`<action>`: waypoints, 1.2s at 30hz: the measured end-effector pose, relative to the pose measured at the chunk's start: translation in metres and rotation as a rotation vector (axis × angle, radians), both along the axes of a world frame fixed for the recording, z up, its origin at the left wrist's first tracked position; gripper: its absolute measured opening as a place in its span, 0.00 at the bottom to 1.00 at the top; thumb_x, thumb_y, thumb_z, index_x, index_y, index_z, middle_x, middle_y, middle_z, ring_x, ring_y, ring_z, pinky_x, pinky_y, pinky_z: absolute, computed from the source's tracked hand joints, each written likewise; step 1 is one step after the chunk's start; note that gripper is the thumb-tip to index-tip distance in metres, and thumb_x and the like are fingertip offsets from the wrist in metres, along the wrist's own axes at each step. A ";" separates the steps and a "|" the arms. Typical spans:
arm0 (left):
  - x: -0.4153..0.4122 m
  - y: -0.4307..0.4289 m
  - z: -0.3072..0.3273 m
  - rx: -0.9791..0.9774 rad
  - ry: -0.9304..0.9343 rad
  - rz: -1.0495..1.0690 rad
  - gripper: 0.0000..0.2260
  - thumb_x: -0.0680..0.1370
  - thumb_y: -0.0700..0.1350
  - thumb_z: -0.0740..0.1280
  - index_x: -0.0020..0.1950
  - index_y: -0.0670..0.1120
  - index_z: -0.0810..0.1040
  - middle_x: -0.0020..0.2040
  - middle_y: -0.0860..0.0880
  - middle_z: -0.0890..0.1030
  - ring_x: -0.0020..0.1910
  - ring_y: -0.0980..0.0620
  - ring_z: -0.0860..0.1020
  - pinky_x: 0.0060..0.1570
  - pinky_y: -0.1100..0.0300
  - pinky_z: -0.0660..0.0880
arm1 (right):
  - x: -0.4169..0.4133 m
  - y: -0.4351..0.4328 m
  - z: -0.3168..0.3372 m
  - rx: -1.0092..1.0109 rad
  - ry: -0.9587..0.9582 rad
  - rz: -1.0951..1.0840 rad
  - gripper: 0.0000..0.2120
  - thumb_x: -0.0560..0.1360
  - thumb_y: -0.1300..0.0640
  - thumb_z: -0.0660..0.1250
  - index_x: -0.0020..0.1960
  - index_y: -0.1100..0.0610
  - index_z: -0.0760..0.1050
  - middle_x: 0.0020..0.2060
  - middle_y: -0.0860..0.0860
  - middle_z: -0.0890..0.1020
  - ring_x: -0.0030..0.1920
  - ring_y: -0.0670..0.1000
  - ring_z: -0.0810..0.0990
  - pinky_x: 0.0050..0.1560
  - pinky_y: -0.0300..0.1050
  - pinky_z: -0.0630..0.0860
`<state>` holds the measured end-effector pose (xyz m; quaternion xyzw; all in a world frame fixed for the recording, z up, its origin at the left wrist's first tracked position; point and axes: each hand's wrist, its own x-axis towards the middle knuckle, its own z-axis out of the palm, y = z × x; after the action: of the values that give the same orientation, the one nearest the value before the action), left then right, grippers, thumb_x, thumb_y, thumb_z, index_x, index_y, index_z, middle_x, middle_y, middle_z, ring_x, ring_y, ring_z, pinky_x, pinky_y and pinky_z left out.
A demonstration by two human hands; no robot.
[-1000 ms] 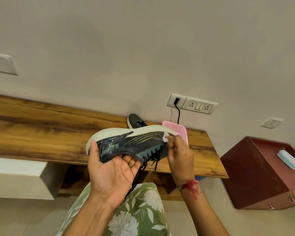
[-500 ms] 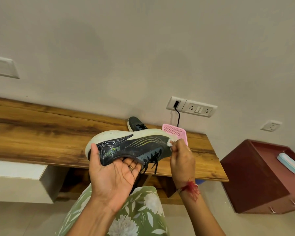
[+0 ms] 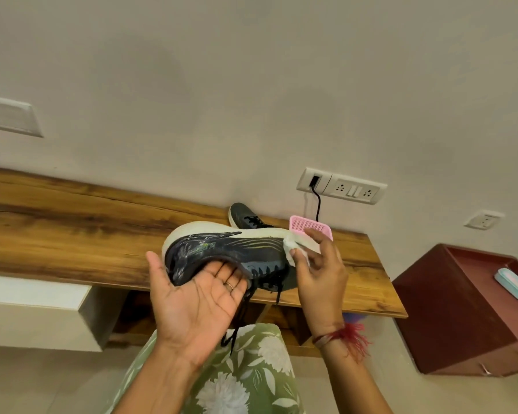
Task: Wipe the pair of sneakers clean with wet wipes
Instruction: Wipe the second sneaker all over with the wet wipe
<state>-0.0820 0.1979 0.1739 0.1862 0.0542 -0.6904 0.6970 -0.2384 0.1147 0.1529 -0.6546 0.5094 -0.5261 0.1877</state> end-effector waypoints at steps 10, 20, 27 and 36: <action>-0.007 -0.003 -0.010 -0.116 0.057 -0.084 0.41 0.73 0.71 0.51 0.70 0.39 0.68 0.63 0.33 0.76 0.61 0.35 0.76 0.56 0.40 0.71 | 0.024 0.020 0.003 -0.041 0.214 -0.054 0.06 0.75 0.62 0.67 0.49 0.55 0.81 0.43 0.46 0.82 0.45 0.43 0.77 0.46 0.36 0.72; -0.013 -0.004 -0.013 -0.127 0.046 -0.053 0.33 0.75 0.64 0.54 0.70 0.41 0.69 0.64 0.37 0.76 0.62 0.36 0.75 0.66 0.38 0.66 | 0.028 0.026 0.004 -0.107 0.340 0.037 0.14 0.71 0.68 0.63 0.52 0.57 0.81 0.47 0.50 0.82 0.48 0.50 0.79 0.49 0.50 0.78; -0.007 -0.007 -0.019 -0.132 0.155 -0.048 0.37 0.71 0.65 0.61 0.71 0.40 0.68 0.67 0.37 0.74 0.65 0.38 0.74 0.64 0.38 0.67 | 0.027 0.040 0.000 -0.203 0.398 0.158 0.17 0.72 0.64 0.58 0.55 0.56 0.80 0.52 0.49 0.81 0.53 0.48 0.77 0.54 0.44 0.75; -0.008 -0.010 -0.011 -0.051 0.174 0.008 0.27 0.78 0.56 0.59 0.69 0.39 0.71 0.64 0.39 0.77 0.65 0.42 0.75 0.71 0.48 0.62 | 0.022 0.039 -0.013 -0.179 0.351 0.124 0.19 0.69 0.73 0.66 0.55 0.56 0.81 0.51 0.49 0.81 0.53 0.46 0.78 0.53 0.43 0.76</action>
<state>-0.0901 0.1875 0.1625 0.1076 0.0979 -0.7021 0.6970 -0.2165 0.1532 0.1403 -0.7804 0.4443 -0.4345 0.0689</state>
